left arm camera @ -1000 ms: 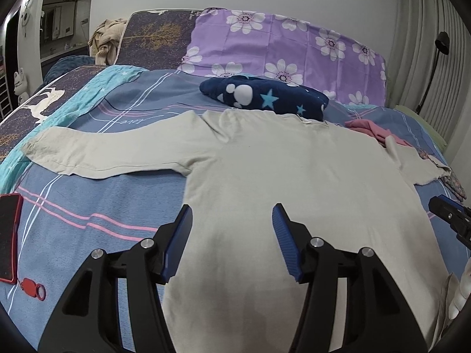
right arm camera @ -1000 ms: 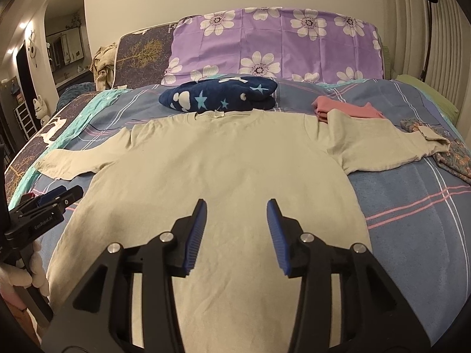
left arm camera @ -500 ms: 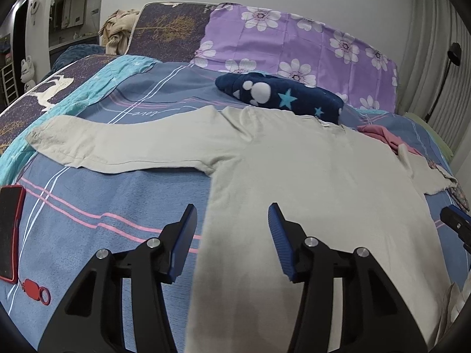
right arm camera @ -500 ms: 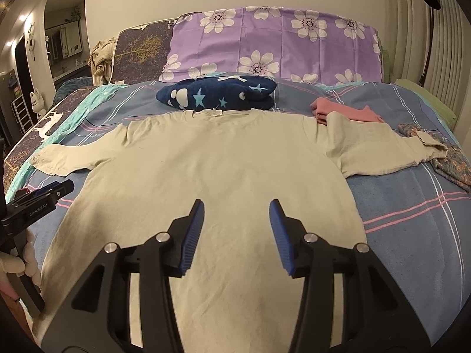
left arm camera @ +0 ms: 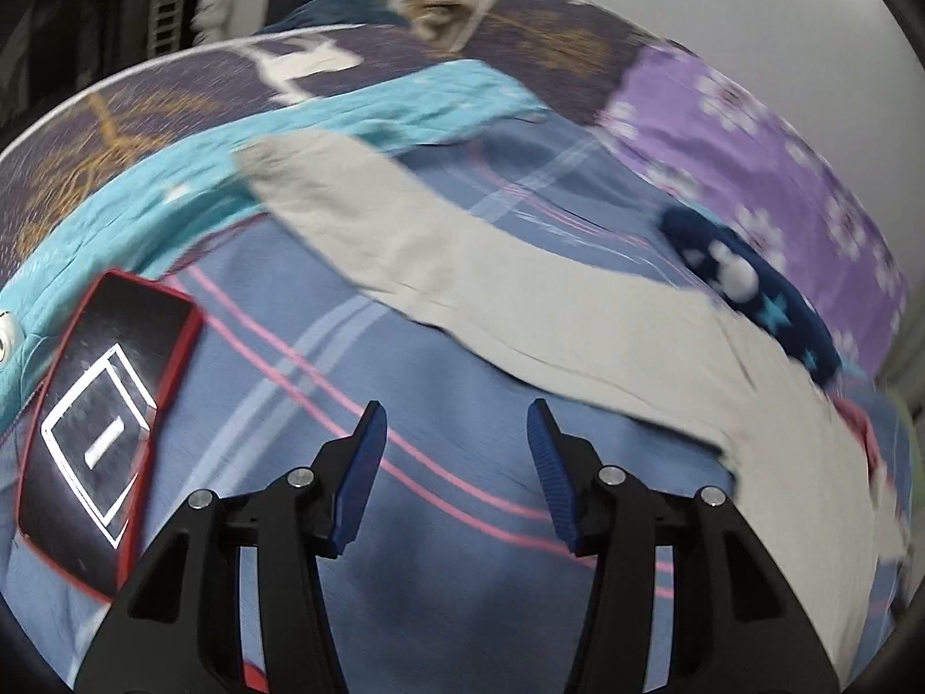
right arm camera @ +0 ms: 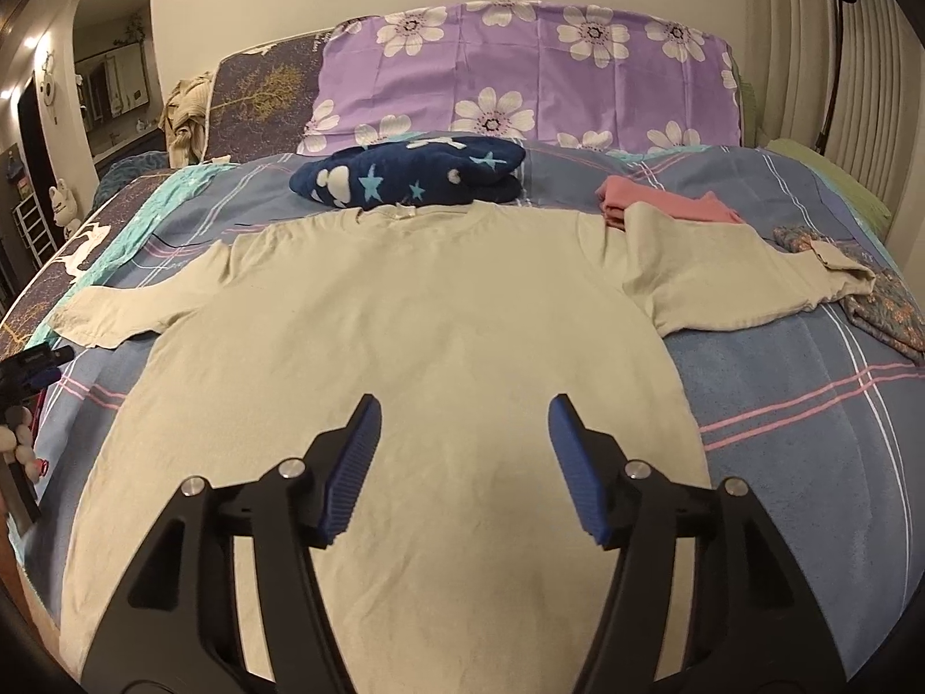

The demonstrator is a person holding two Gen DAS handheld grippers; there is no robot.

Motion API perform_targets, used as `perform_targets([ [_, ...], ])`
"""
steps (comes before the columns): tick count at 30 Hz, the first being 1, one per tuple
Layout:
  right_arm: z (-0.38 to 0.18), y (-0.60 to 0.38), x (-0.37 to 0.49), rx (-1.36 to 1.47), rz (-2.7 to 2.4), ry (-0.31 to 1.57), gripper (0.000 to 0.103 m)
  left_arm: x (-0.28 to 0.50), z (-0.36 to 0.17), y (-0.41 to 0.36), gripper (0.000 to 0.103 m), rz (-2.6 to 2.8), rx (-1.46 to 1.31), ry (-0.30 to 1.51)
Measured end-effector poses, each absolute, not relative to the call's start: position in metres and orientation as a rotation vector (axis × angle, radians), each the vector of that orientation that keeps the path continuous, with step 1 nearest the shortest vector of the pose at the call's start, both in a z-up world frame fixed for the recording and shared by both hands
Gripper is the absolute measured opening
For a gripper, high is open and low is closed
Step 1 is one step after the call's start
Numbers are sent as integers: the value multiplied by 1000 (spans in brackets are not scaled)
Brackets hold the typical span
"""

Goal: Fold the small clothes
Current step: 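Move the left tool toward the sleeve cuff of the beige shirt, then grasp the sleeve with the left tool and fold it across the shirt body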

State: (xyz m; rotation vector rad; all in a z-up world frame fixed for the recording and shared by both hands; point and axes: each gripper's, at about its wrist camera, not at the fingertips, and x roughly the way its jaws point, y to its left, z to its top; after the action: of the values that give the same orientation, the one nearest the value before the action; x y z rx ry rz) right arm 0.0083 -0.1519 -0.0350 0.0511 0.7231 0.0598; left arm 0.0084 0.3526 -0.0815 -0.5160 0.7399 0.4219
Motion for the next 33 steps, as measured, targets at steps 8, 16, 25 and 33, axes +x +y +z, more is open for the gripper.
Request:
perform_targets([
  [8,-40,-151,16,40,36,744,62,29,-106,453,52,488,-789,661],
  [16,-46,-152,25,39,2,766,64,76,-103,489,38,592,-768,634],
  [25,-46,-157,36,35,-13,766,64,116,-20,407,2,379,-491,524],
  [33,-32,-166,33,50,-9,713,65,142,41,159,2,-161,-178,478],
])
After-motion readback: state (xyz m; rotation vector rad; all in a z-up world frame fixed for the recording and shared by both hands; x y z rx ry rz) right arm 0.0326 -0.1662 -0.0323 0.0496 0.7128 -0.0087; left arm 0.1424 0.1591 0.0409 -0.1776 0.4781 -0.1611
